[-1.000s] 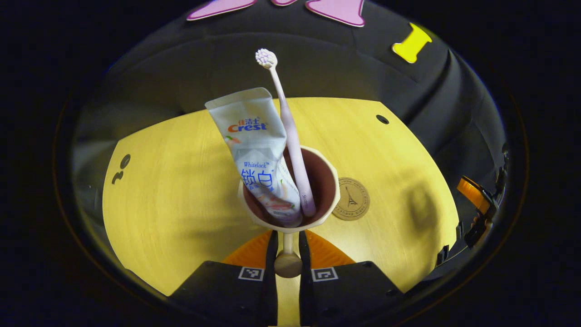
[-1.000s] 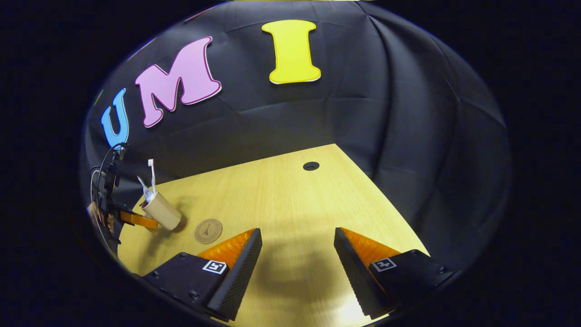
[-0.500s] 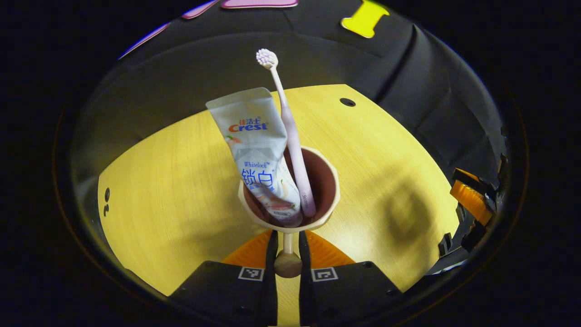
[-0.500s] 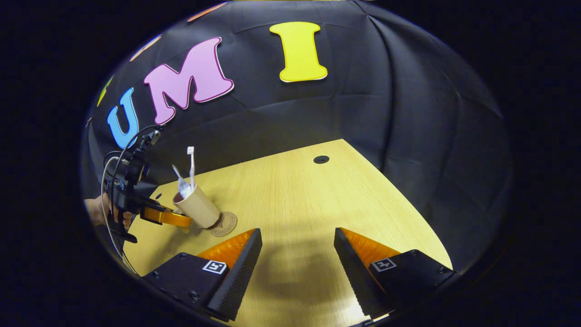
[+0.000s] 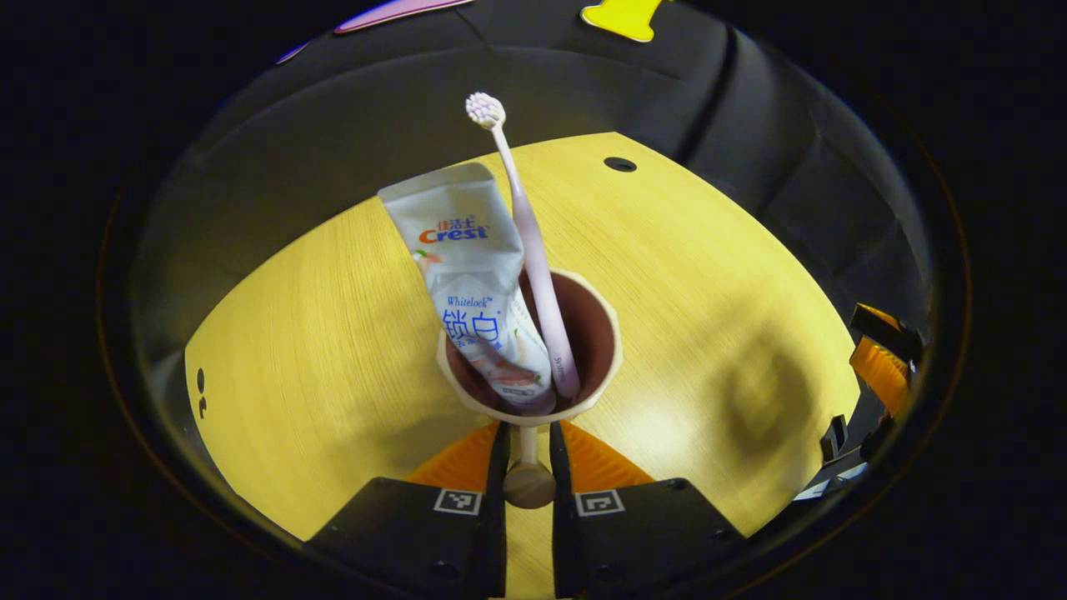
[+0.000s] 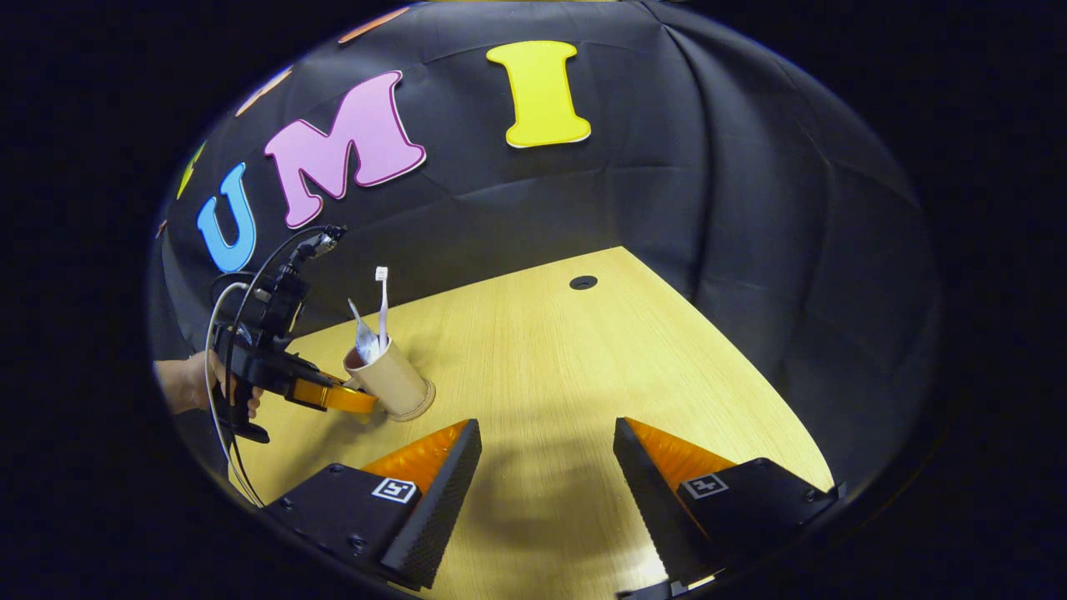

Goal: Put the toothbrush and toothpaste on the desktop into the cup, then pick up the cup and place it on the coaster on the desktop.

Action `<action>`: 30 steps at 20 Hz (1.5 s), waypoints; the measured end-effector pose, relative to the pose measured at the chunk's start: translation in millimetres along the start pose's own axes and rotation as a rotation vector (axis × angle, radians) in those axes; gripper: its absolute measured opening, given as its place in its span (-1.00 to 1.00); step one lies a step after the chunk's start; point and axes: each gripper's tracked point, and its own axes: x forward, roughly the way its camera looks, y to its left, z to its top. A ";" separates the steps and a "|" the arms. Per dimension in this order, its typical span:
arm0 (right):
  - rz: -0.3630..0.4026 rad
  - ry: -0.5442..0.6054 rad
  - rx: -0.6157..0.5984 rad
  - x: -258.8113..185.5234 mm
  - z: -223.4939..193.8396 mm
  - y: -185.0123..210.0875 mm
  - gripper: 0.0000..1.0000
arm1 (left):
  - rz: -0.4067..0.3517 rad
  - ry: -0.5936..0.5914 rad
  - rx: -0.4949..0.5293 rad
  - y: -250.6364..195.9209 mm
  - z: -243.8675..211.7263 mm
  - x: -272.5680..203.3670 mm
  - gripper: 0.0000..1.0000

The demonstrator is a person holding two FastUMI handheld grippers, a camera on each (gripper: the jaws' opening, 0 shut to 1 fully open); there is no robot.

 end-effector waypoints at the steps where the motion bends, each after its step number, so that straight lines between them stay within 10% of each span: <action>1: -0.001 0.001 0.005 -1.0 -0.7 -0.5 0.96 | 0.003 -0.012 0.001 3.3 0.6 -7.7 -0.43; 6: 0.001 0.004 0.014 -6.0 -3.3 2.7 0.96 | 0.015 -0.060 -0.014 6.7 7.4 -24.0 -0.14; 10: 0.021 -0.008 0.003 -17.5 -0.9 15.4 0.97 | 0.053 -0.163 -0.107 6.8 -10.0 -49.5 1.00; 30: 0.097 -0.035 -0.100 -185.4 -6.8 115.8 0.96 | 0.324 -0.735 -0.453 -29.2 -189.5 -315.0 0.95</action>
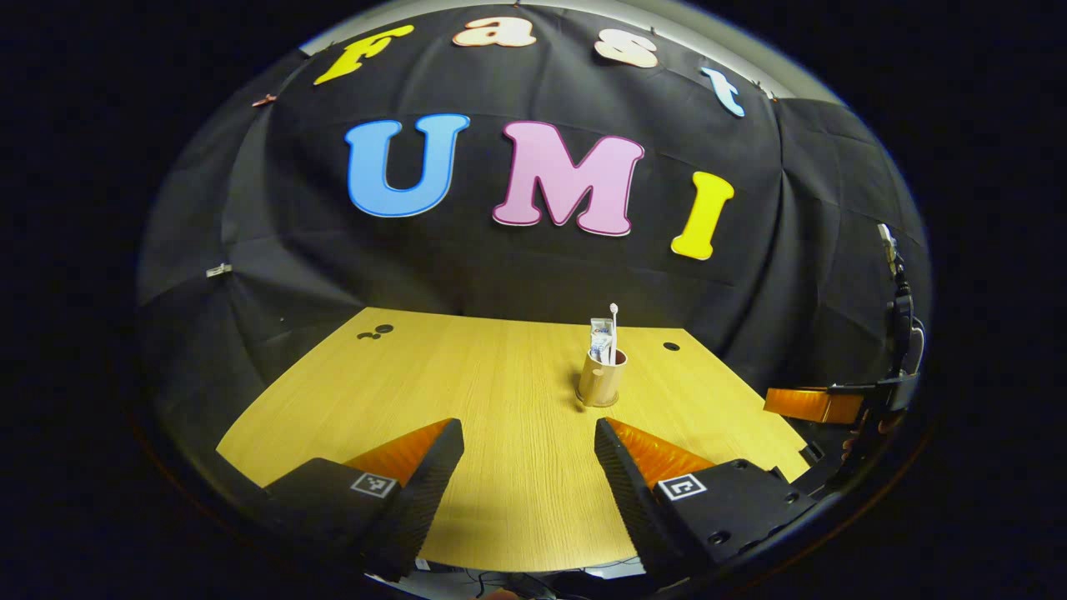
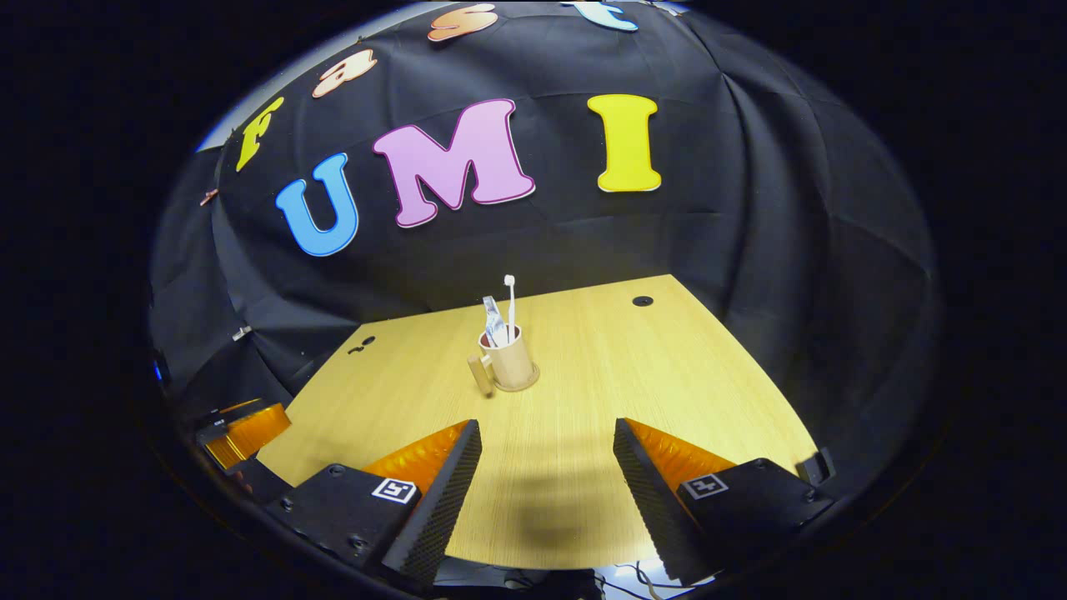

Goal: Put the toothbrush and toothpaste on the desktop into the cup, then pick up the cup and place it on the coaster on the desktop.

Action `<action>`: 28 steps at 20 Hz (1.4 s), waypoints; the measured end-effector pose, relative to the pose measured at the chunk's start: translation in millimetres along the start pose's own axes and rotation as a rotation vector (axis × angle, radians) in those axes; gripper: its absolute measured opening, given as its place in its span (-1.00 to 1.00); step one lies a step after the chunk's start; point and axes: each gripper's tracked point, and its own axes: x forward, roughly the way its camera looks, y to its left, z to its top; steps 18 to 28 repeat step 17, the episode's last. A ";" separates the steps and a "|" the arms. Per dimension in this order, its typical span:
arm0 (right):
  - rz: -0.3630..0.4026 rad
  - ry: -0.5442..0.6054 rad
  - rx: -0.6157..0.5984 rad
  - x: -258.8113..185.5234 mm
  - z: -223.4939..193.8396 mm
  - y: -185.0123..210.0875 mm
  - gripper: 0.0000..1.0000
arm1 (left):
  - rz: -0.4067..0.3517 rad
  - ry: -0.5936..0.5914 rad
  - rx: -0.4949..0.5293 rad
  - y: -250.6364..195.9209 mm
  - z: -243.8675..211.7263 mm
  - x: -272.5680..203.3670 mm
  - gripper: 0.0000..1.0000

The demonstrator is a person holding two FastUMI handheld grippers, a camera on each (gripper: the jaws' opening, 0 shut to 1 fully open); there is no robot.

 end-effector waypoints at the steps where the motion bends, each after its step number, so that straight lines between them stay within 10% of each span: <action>1: 0.003 -0.005 0.012 -12.2 0.0 4.3 0.96 | -0.003 -0.012 -0.020 -2.4 0.4 -14.3 0.95; 28: 0.049 -0.037 -0.016 -84.0 -27.4 58.3 0.95 | -0.033 -0.050 -0.031 8.6 -5.3 -64.4 0.95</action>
